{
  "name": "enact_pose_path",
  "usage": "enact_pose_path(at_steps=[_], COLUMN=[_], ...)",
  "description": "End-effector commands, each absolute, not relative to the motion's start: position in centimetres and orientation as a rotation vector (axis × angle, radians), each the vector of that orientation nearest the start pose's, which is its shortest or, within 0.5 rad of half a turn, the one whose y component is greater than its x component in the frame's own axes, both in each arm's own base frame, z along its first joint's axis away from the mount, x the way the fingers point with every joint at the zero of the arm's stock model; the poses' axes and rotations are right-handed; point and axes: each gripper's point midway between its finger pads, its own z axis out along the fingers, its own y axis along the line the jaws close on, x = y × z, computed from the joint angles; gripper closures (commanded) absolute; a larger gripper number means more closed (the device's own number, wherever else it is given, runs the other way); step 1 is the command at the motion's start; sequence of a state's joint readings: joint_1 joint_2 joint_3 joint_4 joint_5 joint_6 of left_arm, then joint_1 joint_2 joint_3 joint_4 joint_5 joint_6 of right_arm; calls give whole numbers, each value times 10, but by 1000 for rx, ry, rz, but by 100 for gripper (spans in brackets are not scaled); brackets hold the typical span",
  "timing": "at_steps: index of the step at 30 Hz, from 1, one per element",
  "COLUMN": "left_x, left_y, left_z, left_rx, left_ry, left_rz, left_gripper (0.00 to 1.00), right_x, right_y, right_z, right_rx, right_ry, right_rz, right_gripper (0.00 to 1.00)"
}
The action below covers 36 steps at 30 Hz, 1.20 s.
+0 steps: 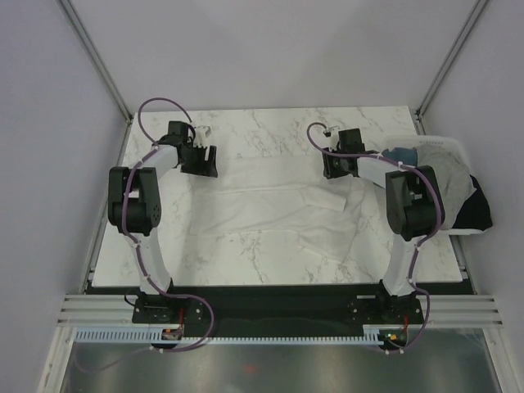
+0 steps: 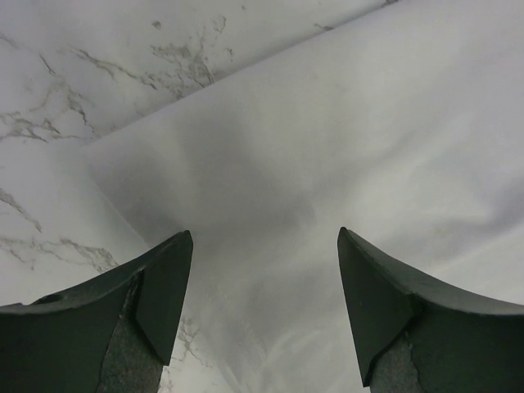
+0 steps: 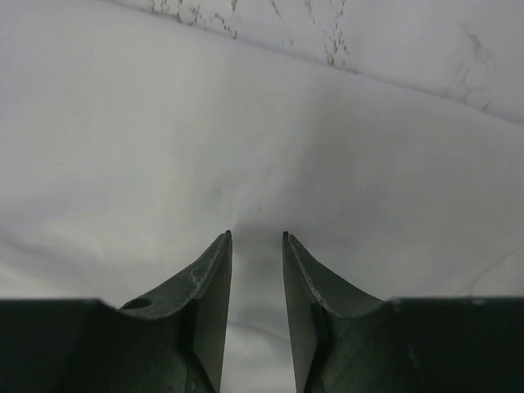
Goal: Fold and stack the t-shirts
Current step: Fold the tshirt
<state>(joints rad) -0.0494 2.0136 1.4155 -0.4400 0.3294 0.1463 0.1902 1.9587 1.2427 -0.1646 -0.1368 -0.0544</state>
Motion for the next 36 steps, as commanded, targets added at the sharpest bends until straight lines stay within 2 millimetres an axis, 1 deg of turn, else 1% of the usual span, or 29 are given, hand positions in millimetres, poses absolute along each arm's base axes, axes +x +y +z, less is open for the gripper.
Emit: enact_pose_path(at_steps=[1,2,3,4,5,6,7,8,9,11,12,16,18,19,20,21,22,23,25,26,27,29,30,31,32,33,34,35,36], left_x=[475,479,480,481,488,490,489,496,498,505,507,527,534,543,545,548,555,556,562,562,563,557,558,549,546,543,531,524,516], left_y=[-67,-65,-65,-65,-65,-64,-65,-65,-65,-65,-65,-60,-58,-56,-55,-55,-55,-55,-55,-55,-56,-58,-60,-62,-64,-65,-67,-69,-73], left_z=[38,39,32,30,34,33,26,31,31,32,33,42,45,53,51,54,62,62,73,77,93,108,149,150,170,186,214,226,234], left_rx=[331,325,318,311,309,303,295,294,290,284,284,285,287,281,277,275,280,279,273,270,267,253,251,249,253,261,268,277,299], left_ry=[2522,2521,2538,2547,2535,2540,2564,2549,2551,2551,2550,2522,2509,2486,2493,2486,2463,2463,2438,2432,2402,2374,2277,2275,2230,2188,2133,2109,2089], left_rz=[-363,-361,-365,-374,-375,-377,-385,-384,-387,-388,-388,-349,-332,-318,-315,-312,-309,-307,-301,-303,-304,-316,-323,-332,-339,-338,-336,-338,-357], left_gripper=[21,21,21,21,21,21,21,21,21,21,21,21,21,21,21,21,21,21,21,21,21,21,19,18,16,15,15,14,13], right_x=[462,463,463,469,470,471,479,480,480,489,490,505,510,514,517,520,524,527,532,534,534,537,532,536,535,527,525,517,506], right_y=[112,111,111,109,109,109,110,110,111,111,111,112,109,109,107,106,106,105,104,103,103,102,100,100,98,98,98,98,96], right_z=[7,5,-2,1,-2,-11,-7,-9,-15,-12,-15,-7,-5,-3,-1,1,4,7,13,20,26,44,66,84,120,126,142,176,173], right_rx=[-295,-293,-251,-240,-236,-221,-213,-198,-184,-168,-162,-155,-148,-145,-141,-136,-135,-134,-139,-152,-163,-200,-214,-224,-269,-293,-314,-334,-391], right_ry=[2492,2501,2526,2533,2549,2575,2565,2578,2591,2578,2585,2555,2545,2536,2530,2524,2512,2504,2483,2468,2454,2392,2344,2276,2193,2174,2124,2048,2027], right_rz=[254,256,272,273,279,287,297,310,321,334,338,329,313,310,307,307,303,294,285,273,269,257,247,241,217,215,212,207,187], right_gripper=[61,61,61,61,61,61,61,61,61,61,61,61,61,61,61,61,61,61,61,61,61,61,61,61,61,60,60,60,59])
